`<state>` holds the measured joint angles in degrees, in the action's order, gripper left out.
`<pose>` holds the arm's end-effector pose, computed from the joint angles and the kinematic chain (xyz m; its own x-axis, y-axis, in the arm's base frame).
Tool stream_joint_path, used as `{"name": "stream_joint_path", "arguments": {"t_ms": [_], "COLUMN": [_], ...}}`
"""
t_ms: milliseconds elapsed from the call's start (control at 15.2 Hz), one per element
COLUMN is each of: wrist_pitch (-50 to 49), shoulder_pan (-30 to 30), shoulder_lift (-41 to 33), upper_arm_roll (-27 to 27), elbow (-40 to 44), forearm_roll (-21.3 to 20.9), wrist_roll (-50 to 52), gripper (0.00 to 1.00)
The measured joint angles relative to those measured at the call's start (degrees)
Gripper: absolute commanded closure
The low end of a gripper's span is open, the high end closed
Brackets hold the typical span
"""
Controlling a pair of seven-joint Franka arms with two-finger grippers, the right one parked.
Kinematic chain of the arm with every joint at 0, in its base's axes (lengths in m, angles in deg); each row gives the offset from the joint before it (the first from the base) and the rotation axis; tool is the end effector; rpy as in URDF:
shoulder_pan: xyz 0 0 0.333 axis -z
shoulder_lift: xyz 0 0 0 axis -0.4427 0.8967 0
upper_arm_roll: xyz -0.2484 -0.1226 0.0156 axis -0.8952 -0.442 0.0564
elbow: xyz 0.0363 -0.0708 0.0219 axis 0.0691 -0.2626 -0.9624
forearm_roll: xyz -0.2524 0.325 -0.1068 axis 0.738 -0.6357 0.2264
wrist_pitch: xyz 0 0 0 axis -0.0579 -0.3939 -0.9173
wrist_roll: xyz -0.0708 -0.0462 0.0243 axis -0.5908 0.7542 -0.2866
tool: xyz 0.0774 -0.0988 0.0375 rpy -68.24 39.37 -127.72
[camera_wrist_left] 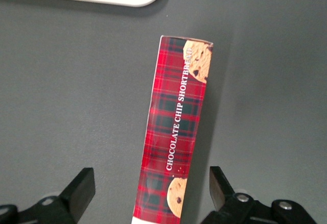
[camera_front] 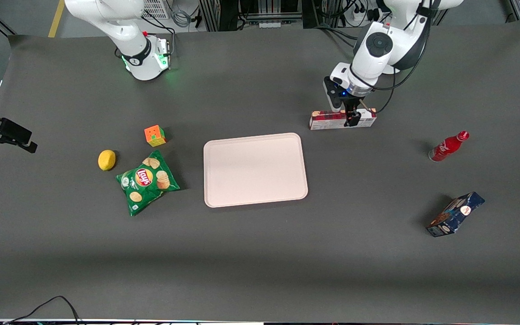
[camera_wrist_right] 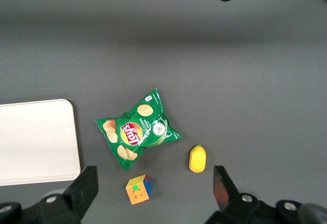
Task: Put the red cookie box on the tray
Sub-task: 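Lower the open left gripper around the cookie box and close it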
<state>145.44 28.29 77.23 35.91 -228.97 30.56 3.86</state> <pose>0.3256 -0.2395 0.1609 0.2234 -0.9708 0.0877 -0.9736 -0.2266 -0.0279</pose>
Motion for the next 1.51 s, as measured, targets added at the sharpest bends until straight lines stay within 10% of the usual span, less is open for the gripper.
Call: {"name": "stream_joint_path", "arguments": {"t_ms": [1317, 1515], "wrist_pitch": [9.31, 10.25], "shoulder_pan": [-0.18, -0.2], "shoulder_lift": [6.61, 7.26], "upper_arm_roll": [1.61, 2.98], "elbow": [-2.05, -2.4], "forearm_roll": [0.12, 0.13], "wrist_roll": [-2.47, -2.57], "gripper": [0.0, 0.13]}}
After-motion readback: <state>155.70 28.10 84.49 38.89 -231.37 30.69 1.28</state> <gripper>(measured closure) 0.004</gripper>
